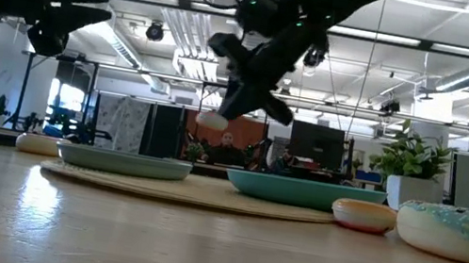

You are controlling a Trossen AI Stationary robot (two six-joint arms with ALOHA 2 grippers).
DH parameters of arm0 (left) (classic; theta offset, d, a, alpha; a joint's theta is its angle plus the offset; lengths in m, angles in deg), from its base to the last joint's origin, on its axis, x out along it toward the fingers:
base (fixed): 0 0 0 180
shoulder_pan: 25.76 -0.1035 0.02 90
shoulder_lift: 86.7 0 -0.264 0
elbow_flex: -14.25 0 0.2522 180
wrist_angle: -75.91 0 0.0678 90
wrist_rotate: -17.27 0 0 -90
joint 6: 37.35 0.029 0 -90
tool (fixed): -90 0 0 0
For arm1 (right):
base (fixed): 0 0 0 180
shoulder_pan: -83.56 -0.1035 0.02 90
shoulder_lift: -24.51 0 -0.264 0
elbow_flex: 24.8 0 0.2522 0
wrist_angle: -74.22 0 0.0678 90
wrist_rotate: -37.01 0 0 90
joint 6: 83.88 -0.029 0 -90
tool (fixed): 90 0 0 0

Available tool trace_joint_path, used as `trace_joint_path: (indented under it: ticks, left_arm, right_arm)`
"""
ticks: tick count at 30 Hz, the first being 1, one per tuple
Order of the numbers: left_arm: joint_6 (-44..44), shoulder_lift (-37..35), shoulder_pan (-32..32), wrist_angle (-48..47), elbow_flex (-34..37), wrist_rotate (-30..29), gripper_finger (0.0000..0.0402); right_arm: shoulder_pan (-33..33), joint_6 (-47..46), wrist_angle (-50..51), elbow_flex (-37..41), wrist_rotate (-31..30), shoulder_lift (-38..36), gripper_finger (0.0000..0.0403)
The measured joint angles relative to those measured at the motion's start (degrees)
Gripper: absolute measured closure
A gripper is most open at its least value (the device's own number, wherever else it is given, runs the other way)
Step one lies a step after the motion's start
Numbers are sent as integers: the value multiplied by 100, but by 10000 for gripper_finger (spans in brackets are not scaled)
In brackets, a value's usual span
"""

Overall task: Pick & Place donuts
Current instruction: Put the small white donut on the light blue plate, then put the small blue donut on the light blue plate

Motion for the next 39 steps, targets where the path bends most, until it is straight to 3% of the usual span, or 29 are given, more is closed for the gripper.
trace_joint_path:
  ticks: [3,20,34,39]
  left_arm:
    - [-557,0,1,-8,-2,0,298]
    - [-736,13,2,-55,-2,18,298]
    - [-757,31,2,-63,-2,20,298]
    - [-756,31,2,-62,-2,22,298]
  right_arm:
    - [-100,61,10,-423,94,412,394]
    - [-555,439,304,-1698,183,1764,386]
    - [-656,1085,776,-1720,-2,1749,264]
    - [-669,1446,982,-1720,-598,1358,226]
